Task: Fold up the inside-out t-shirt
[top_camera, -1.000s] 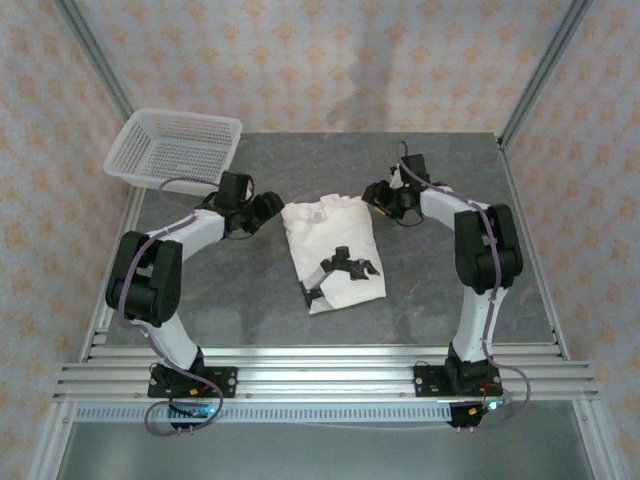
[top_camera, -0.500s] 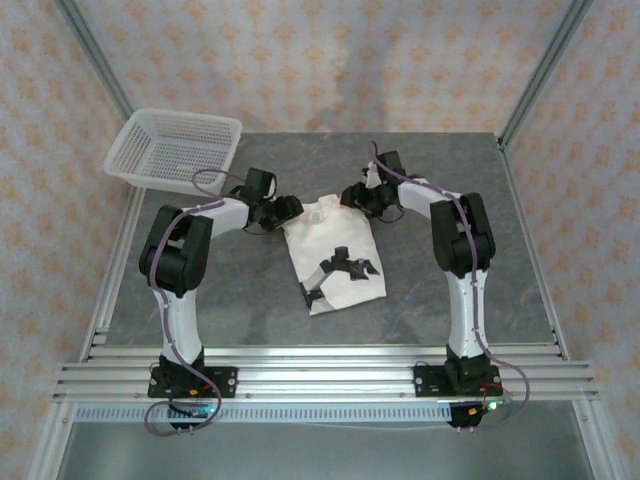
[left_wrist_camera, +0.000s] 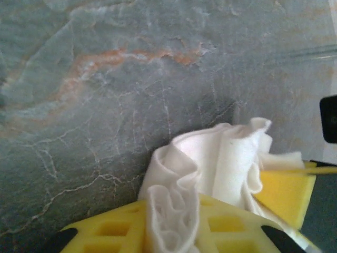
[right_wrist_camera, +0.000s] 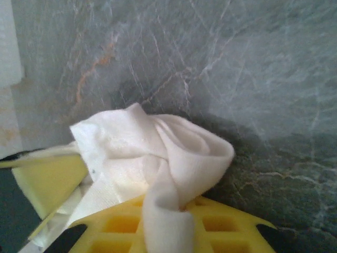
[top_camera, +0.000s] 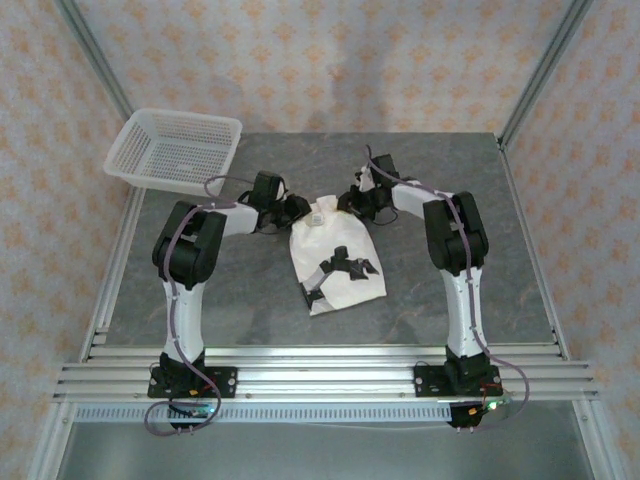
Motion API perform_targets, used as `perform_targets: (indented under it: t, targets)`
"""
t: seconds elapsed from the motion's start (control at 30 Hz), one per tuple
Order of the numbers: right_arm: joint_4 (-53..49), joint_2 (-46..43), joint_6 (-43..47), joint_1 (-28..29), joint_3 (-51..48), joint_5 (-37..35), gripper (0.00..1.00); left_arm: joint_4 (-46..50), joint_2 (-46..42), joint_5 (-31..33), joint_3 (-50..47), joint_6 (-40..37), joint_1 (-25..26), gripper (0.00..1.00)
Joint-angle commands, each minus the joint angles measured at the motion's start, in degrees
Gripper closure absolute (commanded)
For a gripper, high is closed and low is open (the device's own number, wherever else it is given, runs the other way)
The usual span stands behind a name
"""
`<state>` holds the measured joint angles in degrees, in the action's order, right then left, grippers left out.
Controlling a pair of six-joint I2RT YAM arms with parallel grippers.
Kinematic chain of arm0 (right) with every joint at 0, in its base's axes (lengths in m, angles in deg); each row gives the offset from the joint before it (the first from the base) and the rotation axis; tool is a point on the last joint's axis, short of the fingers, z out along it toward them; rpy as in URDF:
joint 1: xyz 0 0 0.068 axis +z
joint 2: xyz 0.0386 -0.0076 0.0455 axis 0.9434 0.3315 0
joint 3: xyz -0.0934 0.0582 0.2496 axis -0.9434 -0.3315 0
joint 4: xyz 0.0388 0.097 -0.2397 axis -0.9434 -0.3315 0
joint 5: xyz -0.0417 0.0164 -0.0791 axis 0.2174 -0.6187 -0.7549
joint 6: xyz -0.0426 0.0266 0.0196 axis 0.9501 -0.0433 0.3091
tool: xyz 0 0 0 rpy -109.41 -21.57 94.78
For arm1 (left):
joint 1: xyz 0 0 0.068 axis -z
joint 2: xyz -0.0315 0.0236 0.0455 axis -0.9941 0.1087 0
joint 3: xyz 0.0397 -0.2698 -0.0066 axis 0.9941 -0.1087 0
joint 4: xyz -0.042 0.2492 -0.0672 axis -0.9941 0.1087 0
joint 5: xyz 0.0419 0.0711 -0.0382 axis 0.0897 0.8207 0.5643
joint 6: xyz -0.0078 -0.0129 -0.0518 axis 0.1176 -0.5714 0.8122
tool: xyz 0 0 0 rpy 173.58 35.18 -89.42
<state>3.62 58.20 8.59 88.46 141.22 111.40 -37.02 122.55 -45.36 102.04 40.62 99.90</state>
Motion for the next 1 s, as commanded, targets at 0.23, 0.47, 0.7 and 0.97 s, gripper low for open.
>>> perform_targets:
  t: [0.23,0.47,0.7,0.97]
  targets:
    - [18.15,-14.56,-8.38,-1.00,-15.52,0.72,1.00,-2.23,-10.02,-0.82,-4.70,1.68,0.47,1.00]
    - [28.55,-28.26,-10.78,-1.23,-19.08,-5.22,1.00,0.39,-21.44,-1.55,0.25,1.51,0.31,1.00]
    - [42.61,-33.49,-7.72,-0.11,-16.54,-6.51,1.00,11.82,-32.02,-0.10,11.44,-6.99,1.10,1.00]
    - [43.03,-40.68,-0.92,5.11,-42.70,-9.73,1.00,9.37,-44.37,2.46,-20.71,-8.66,5.49,1.00]
